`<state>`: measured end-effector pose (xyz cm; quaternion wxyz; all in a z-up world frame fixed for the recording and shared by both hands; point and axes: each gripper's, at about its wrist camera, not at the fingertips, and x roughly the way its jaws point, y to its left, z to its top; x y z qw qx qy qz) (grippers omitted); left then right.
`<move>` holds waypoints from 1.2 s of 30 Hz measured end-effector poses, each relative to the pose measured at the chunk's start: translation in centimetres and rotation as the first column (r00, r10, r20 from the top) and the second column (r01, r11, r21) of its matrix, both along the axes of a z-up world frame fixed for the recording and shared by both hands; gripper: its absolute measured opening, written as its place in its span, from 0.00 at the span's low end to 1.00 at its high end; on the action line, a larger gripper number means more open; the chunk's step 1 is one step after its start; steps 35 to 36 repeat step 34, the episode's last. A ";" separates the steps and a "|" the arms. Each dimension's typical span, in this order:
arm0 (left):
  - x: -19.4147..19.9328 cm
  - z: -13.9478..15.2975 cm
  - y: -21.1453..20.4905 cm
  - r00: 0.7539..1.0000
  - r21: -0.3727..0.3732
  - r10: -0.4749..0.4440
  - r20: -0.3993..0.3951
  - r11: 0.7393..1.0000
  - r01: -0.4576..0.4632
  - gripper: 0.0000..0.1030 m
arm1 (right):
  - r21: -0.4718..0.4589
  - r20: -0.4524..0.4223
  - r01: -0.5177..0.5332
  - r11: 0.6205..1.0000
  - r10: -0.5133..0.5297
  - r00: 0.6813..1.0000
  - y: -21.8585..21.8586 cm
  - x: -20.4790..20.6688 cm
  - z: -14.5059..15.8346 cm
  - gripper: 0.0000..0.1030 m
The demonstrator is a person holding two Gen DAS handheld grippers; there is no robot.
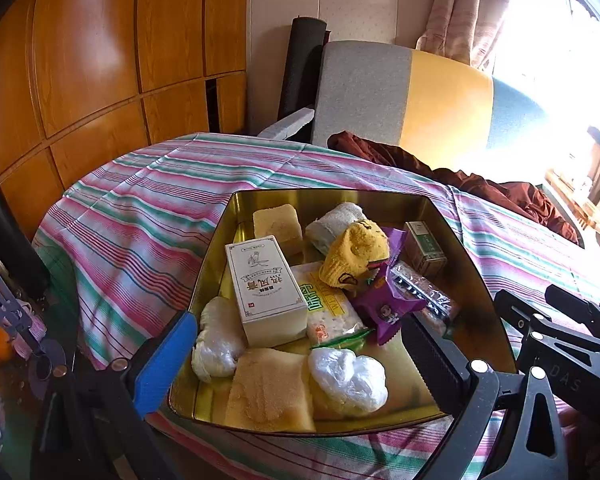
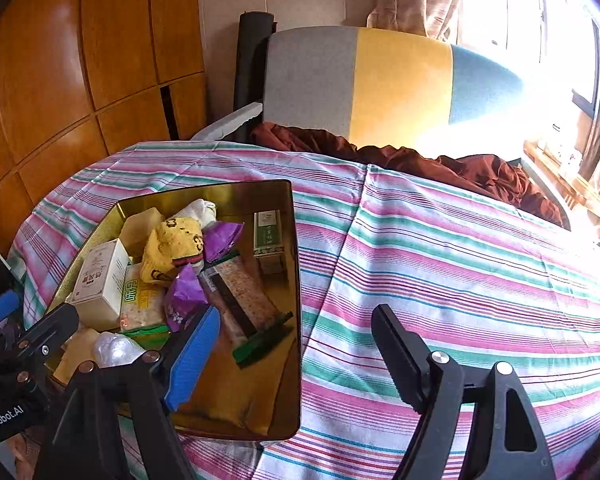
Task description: Organize objects
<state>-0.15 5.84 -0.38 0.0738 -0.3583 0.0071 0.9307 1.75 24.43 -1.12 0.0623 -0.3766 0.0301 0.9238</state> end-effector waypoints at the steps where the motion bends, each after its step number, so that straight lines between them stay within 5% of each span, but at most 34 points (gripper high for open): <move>1: 0.1 0.0 0.1 1.000 -0.005 0.000 -0.003 1.000 0.000 1.00 | 0.006 -0.003 0.002 1.000 -0.002 1.000 0.0 0.1 0.0 0.77; 14: 1.2 0.3 -0.2 0.999 -0.016 0.033 -0.007 0.999 -0.033 1.00 | 0.039 -0.057 0.037 0.999 -0.034 0.998 -0.4 0.9 1.1 0.77; 36: 1.2 0.1 -1.1 0.997 -0.027 0.071 -0.041 0.997 -0.072 0.99 | 0.036 -0.030 -0.006 0.999 0.007 1.000 -2.1 -0.6 0.4 0.77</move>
